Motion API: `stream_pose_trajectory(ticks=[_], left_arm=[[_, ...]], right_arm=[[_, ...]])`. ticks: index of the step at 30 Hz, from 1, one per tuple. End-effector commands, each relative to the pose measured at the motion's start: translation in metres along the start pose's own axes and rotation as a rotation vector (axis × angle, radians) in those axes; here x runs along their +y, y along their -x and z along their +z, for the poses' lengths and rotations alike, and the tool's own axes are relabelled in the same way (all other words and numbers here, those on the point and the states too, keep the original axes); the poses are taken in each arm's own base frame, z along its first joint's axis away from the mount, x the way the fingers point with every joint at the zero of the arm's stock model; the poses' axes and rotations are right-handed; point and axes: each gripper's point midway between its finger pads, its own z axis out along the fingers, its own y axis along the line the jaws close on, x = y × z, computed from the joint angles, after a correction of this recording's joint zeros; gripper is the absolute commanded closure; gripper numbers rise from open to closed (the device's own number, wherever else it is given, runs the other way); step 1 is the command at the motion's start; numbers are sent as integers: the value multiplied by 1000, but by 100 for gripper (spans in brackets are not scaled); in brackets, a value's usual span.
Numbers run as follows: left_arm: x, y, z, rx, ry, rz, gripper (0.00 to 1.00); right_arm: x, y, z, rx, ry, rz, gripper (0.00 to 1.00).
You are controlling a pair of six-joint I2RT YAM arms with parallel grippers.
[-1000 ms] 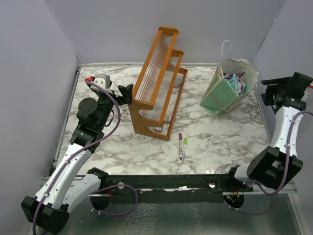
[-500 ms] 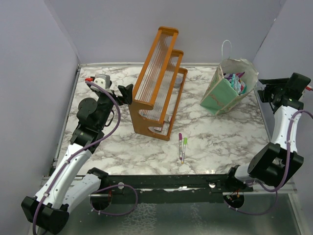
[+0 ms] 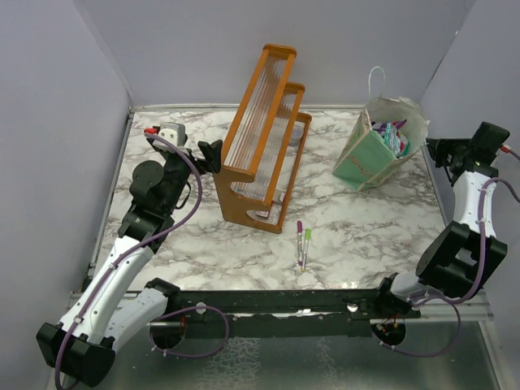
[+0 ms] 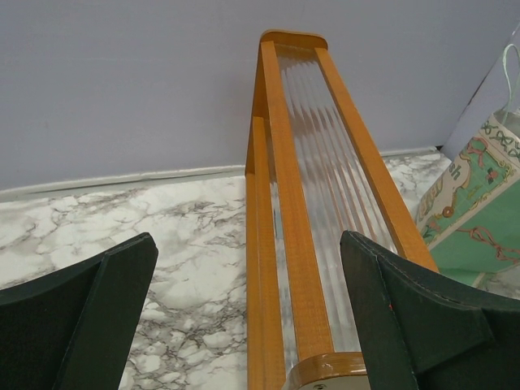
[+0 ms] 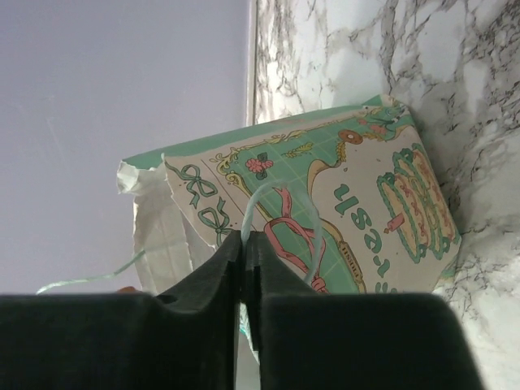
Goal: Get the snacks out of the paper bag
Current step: Adjust the paper bag at the center of the board.
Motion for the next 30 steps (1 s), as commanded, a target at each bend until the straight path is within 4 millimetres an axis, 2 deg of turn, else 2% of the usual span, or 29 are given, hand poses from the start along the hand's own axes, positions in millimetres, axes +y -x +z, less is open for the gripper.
stream_pose_trajectory(ticks=[1, 3, 6, 8, 10, 12, 16, 18, 21, 25, 30], left_arm=[[-8, 14, 1, -35, -34, -11, 1], [-8, 13, 2, -32, -34, -11, 1], [-8, 12, 2, -31, -33, -13, 1], [-8, 13, 2, -32, -34, -13, 1], [-8, 12, 2, -32, -35, -13, 1], [-8, 13, 1, -33, -34, -14, 1], [-7, 13, 1, -34, -32, -12, 1], [-7, 12, 2, -31, -28, -11, 1], [-7, 12, 2, -28, -29, -13, 1], [-8, 12, 2, -23, -35, -15, 1], [-13, 19, 0, -30, -58, -18, 1]], right_arm=[[23, 13, -12, -69, 62, -37, 98], [29, 26, -24, -146, 43, -91, 99], [47, 43, -46, -255, 83, -222, 99], [67, 47, -60, -298, 155, -345, 99], [93, 42, -74, -305, 269, -503, 99], [119, 26, -87, -261, 412, -672, 99], [147, -10, -102, -116, 619, -795, 99], [155, -27, -111, -47, 711, -839, 99], [156, -47, -122, 51, 785, -868, 99], [147, -85, -138, 240, 889, -925, 98], [140, -115, -154, 318, 924, -1019, 95]])
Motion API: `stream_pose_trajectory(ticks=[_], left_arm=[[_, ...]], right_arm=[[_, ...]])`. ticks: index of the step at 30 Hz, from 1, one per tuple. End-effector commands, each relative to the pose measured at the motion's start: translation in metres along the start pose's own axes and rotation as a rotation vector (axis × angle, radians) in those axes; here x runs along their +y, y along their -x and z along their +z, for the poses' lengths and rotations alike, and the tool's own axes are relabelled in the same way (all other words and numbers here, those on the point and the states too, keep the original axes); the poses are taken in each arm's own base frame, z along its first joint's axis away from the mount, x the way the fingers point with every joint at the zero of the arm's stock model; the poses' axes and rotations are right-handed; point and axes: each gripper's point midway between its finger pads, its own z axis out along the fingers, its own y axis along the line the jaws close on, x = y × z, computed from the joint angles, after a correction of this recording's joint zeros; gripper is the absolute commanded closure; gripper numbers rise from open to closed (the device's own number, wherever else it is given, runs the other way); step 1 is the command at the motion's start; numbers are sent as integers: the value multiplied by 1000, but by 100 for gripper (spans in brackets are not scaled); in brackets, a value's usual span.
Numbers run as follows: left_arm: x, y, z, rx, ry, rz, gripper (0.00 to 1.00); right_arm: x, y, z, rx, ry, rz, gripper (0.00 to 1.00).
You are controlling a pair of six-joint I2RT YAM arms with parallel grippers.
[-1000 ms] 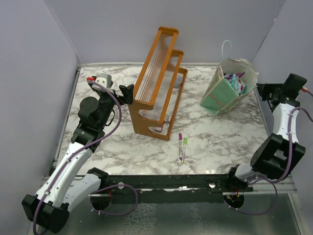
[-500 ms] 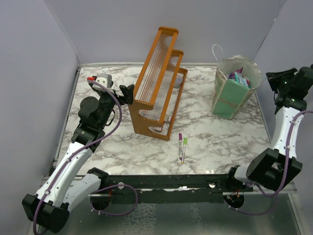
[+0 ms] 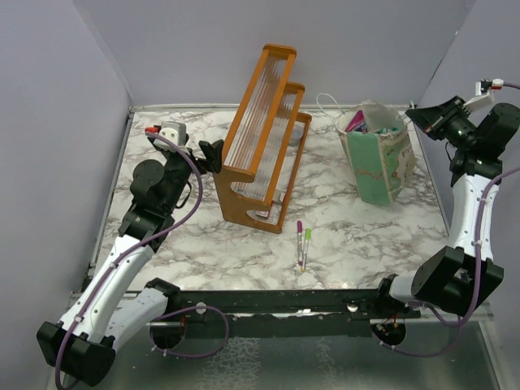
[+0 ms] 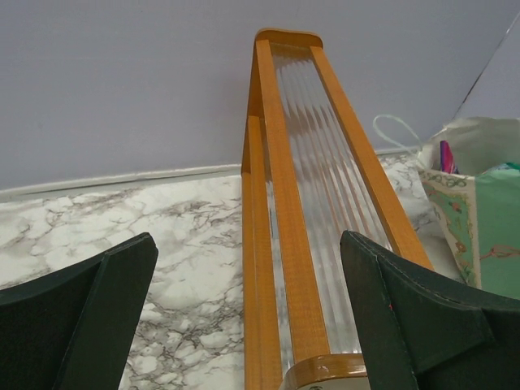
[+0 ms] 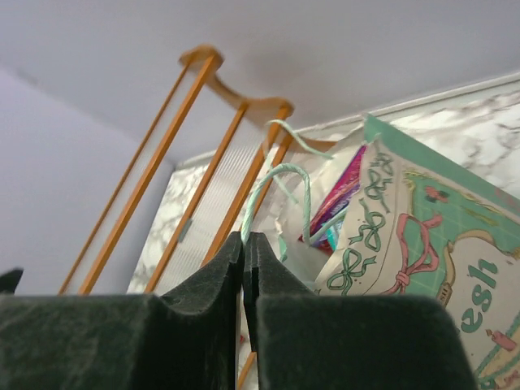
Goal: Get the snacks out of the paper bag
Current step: Adjust the paper bag at the center of the board.
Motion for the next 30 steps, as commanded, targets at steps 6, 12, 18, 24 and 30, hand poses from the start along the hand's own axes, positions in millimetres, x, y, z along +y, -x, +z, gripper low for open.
stream_pose_trajectory(ticks=[6, 12, 18, 24, 30], left_arm=[[-43, 50, -2, -39, -185, -116, 1], [-97, 94, -10, -38, -422, -282, 5], [-152, 81, -10, 44, -572, -366, 4], [-230, 56, -12, 101, -649, -233, 5], [-267, 16, 39, 153, -590, -46, 5]], right_arm=[[68, -22, -11, 99, 272, -220, 94], [84, -24, -18, 122, 341, -228, 94], [108, -39, -37, 184, 448, -231, 94], [117, -56, -45, 198, 474, -269, 94], [117, -64, -49, 203, 480, -263, 94]])
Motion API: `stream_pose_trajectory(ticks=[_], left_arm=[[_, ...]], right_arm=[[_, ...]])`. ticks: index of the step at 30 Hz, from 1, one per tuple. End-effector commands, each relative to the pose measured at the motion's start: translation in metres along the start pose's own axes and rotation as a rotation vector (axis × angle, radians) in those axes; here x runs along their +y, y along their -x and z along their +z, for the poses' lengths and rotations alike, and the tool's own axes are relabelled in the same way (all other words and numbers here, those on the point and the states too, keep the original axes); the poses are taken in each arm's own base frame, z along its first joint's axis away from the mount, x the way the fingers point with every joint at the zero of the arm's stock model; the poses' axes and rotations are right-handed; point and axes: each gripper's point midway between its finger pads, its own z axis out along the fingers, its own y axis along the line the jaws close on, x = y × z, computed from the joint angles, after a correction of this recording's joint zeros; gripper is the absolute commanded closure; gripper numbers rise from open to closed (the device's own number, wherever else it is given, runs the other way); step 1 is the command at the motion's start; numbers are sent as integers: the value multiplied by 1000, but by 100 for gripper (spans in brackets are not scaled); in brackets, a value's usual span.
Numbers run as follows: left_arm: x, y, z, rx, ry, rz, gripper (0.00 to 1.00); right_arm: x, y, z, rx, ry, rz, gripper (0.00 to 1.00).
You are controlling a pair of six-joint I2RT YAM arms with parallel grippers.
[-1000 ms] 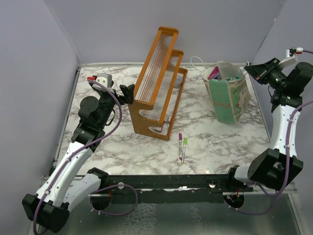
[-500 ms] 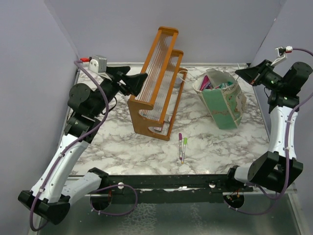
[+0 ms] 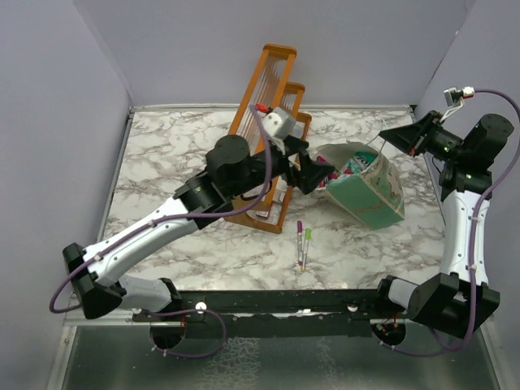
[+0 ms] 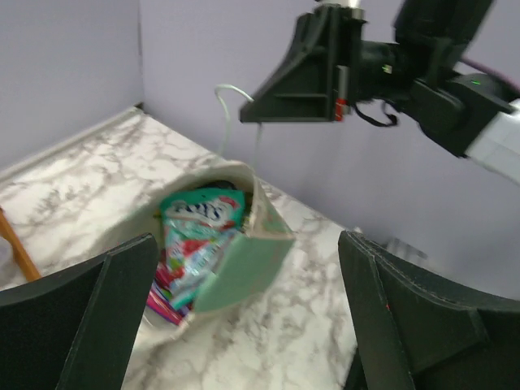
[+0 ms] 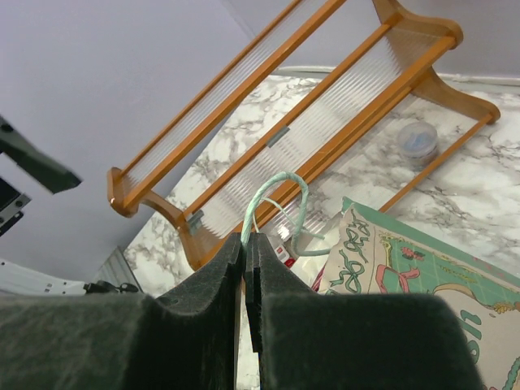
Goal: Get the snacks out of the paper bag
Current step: Adjust the paper bag at the center of the board.
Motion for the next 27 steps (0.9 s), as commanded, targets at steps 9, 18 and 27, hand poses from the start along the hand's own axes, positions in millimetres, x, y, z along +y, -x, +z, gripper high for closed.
stream_pose_trajectory(ticks=[9, 18, 27], left_arm=[[50, -40, 111, 25, 93, 209, 11], [49, -63, 163, 68, -18, 145, 26], [53, -62, 180, 57, -47, 117, 37]], right_arm=[[29, 7, -4, -23, 69, -86, 94], [28, 8, -3, -21, 71, -86, 94], [31, 6, -1, -17, 77, -91, 94]])
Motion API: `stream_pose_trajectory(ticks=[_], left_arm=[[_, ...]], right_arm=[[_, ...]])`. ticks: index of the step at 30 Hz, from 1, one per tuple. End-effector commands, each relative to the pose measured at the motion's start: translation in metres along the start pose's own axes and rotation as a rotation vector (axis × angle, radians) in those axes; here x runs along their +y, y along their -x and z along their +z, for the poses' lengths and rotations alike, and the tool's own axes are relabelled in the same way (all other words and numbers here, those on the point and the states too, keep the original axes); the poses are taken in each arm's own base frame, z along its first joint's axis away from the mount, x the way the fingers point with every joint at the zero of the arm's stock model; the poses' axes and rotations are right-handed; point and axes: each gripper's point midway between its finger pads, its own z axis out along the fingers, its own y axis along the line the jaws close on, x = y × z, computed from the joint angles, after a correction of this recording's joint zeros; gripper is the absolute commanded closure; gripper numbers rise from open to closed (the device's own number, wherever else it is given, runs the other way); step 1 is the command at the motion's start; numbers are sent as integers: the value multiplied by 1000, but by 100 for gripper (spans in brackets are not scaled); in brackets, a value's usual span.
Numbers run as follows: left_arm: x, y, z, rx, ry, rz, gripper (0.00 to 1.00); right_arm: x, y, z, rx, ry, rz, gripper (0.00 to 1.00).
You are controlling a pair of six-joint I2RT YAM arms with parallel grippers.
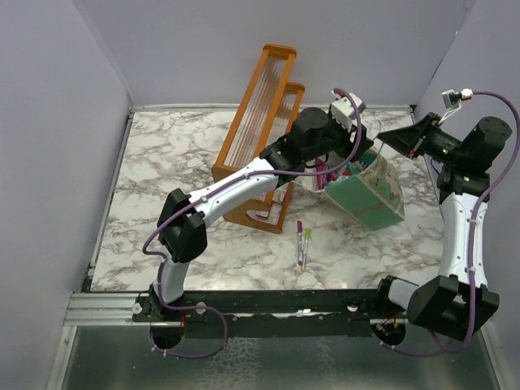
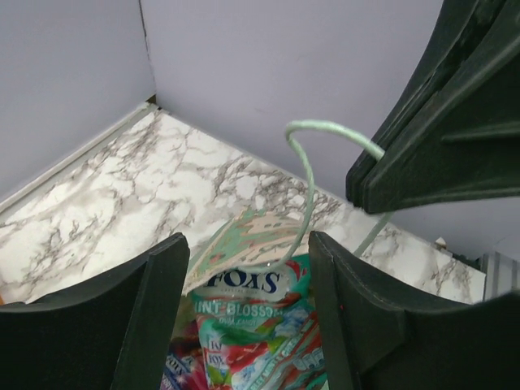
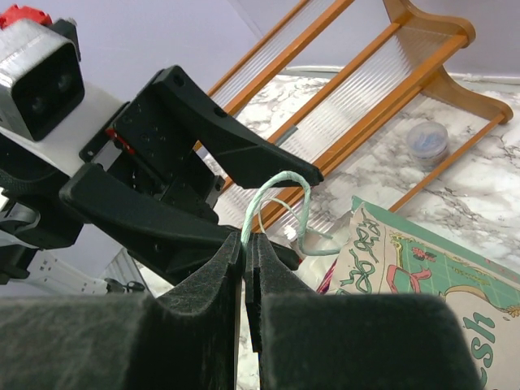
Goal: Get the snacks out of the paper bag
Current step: Adjust the paper bag at the center of the board.
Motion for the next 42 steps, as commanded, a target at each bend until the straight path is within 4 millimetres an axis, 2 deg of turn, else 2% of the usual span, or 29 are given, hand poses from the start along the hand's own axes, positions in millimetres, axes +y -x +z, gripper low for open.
stream_pose_trajectory(ticks=[1, 5, 9, 11, 14, 17, 20, 22, 25, 29, 33, 37, 42], left_arm=[[-12, 22, 11, -54, -93, -15, 39], [-19, 15, 16, -39, -136, -29, 43], [-19, 9, 21, -23, -141, -36, 62], [-19, 11, 21, -24, -155, -38, 64], [-16, 19, 21, -40, -152, -18, 76], [-1, 30, 19, -62, -97, -9, 84], [7, 40, 16, -83, -78, -24, 99], [8, 45, 15, -95, -74, -38, 100], [4, 52, 13, -116, -87, -57, 100], [1, 59, 10, -129, -90, -79, 100], [-3, 73, 6, -148, -100, -97, 100], [-8, 86, 0, -174, -115, -106, 100], [-14, 92, -4, -182, -133, -118, 100]], right_arm=[[23, 12, -2, -22, 42, -105, 94], [23, 12, -2, -21, 38, -106, 94], [23, 12, -2, -23, 32, -101, 94], [24, 12, -2, -23, 33, -95, 93], [24, 12, -2, -24, 25, -78, 90], [18, 13, -2, -24, -21, -56, 85], [0, 14, 0, -11, -128, -49, 71], [-12, 14, 1, 15, -213, -60, 61], [-15, 7, 11, 65, -277, -88, 45], [-10, -4, 21, 104, -313, -121, 38], [-17, -15, 21, 104, -358, -146, 40], [-12, -27, 32, 65, -245, -151, 46], [-5, -30, 49, 35, -94, -118, 54]])
